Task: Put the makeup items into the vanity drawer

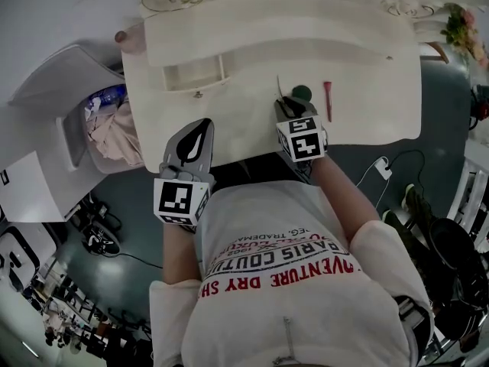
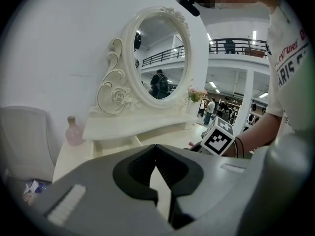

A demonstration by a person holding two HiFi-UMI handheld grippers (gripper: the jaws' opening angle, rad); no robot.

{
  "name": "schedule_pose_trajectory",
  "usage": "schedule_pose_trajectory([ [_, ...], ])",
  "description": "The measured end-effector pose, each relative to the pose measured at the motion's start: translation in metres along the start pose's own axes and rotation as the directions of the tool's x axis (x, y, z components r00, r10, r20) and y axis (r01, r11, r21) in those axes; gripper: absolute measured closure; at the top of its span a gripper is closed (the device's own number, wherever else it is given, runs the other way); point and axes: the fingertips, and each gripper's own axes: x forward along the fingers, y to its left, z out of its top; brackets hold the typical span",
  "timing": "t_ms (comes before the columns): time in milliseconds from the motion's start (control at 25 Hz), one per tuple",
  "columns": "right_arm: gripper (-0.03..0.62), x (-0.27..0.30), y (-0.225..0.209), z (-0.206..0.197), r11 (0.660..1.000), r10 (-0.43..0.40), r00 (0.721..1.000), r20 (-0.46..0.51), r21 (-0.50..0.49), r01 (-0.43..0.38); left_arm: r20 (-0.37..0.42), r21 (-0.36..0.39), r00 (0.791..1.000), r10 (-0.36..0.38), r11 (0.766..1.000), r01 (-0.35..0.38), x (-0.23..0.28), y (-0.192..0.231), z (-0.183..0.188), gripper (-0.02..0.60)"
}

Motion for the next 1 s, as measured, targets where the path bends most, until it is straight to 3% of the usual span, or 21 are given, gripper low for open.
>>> schedule_pose_trajectory([
  [240,0.526,-0.004,0.002,-0.001,1.0,0.012,1.0,-0.008,-0.01,-0.012,0.013,0.011,1.0,0.022,1.0,-0.022,-0.003,-0.004,0.004,0.571],
  [440,0.531,-0.02,0.012,0.015,0.999,0.033,0.998,0.049,-0.021,-0.032,0.05,0.022,0.998,0.043,0.999,-0.044,-0.014,-0.006,0.017,0.571],
  [760,0.531,-0.05,0.048,0.088,0.974,0.056,0.98,0.193,-0.226,-0.011,0.108,0.048,0.991,0.073,0.996,-0.079,-0.043,0.013,0.039,0.571],
  [1000,0.531,-0.044,0.089,0.133,0.953,0.132,0.972,0.195,-0.295,-0.07,0.142,0.038,0.983,0.119,0.991,-0.125,-0.067,0.047,0.048,0.571],
])
